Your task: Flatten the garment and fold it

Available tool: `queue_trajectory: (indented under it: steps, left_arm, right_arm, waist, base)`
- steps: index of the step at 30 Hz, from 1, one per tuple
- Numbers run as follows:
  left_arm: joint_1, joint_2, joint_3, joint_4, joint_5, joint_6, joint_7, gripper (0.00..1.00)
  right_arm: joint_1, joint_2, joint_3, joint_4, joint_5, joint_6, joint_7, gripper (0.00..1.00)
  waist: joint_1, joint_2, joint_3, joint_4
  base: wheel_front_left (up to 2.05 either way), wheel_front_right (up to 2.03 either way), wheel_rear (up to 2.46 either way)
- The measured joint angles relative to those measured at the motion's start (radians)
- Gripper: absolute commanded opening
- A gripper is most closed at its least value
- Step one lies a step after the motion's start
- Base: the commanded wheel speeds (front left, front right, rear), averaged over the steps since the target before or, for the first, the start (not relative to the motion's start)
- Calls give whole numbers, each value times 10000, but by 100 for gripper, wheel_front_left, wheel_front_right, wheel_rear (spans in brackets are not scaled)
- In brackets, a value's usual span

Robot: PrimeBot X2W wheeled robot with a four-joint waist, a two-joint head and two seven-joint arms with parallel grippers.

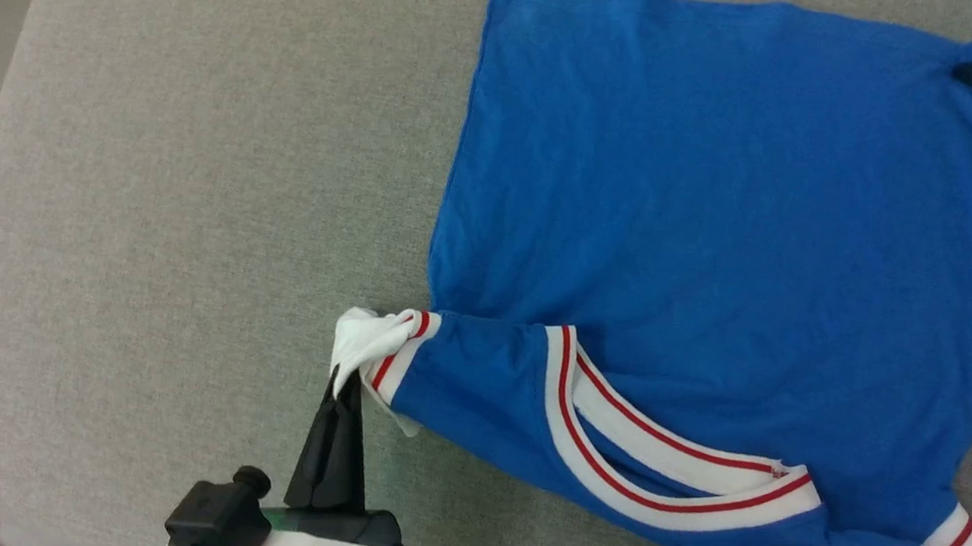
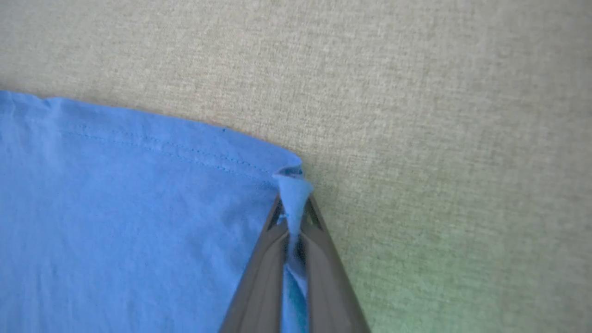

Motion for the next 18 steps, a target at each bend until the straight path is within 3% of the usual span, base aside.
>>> queue_trajectory:
  steps: [8,13,18]
  left_arm:
    - [33,125,59,136,8,82,81,0]
    - [407,349,293,155,6,351,301,0]
    - [1076,688,779,130,-46,761,510,0]
  right_arm:
    - [796,-188,1371,-1072,-92,4,-1229,0]
    - [1322,-980,2431,-2579,242,15,-1747,0]
    - [2829,-1998,3112,-4387,844,17,-1716,0]
  waist:
    - [1,0,-699,-211]
    - [0,0,-1346,-494]
    - [0,0,-1945,-1066]
  base:
    - [0,0,0]
    - [0,0,0]
    - [0,0,0]
